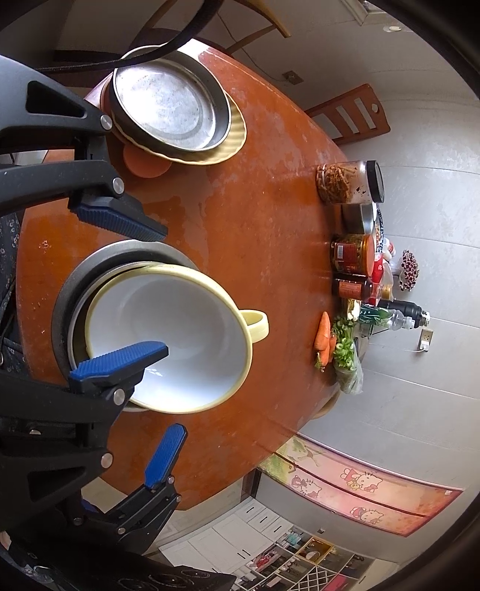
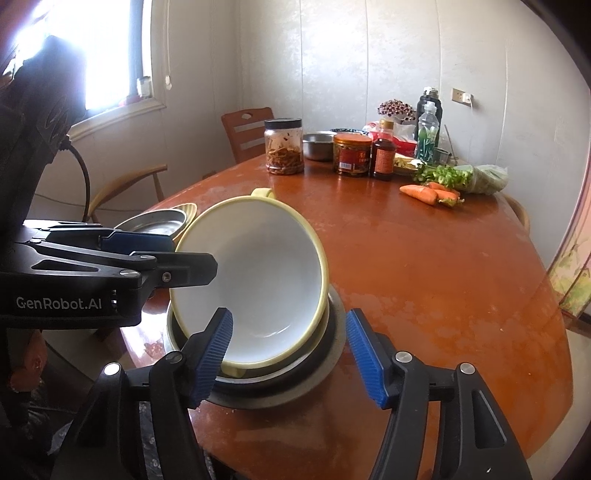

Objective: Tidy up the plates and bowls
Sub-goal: 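Grip the rims of the nested bowls with the left tool and tilt them up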

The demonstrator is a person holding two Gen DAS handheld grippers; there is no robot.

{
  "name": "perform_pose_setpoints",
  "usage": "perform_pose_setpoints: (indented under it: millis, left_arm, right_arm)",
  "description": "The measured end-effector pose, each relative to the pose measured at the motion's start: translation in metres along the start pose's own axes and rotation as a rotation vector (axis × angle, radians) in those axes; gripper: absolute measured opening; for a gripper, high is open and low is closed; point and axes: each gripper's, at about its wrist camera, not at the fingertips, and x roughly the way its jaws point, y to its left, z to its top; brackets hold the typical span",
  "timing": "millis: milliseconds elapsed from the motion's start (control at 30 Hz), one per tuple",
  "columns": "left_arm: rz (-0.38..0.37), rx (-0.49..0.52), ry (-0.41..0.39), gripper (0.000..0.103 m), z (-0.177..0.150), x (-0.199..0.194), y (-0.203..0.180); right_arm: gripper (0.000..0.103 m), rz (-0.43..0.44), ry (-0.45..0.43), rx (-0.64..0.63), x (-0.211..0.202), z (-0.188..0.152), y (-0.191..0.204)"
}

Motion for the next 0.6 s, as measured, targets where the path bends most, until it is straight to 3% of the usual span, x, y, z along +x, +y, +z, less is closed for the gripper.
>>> perform_pose_setpoints:
  millis: [600]
  left_arm:
    - [0.036, -0.025, -0.020, 0.063, -0.008, -0.012, 0.008]
  right_arm:
    - [0.071, -0.004, -0.020, 0.007, -0.009, 0.001, 0.005]
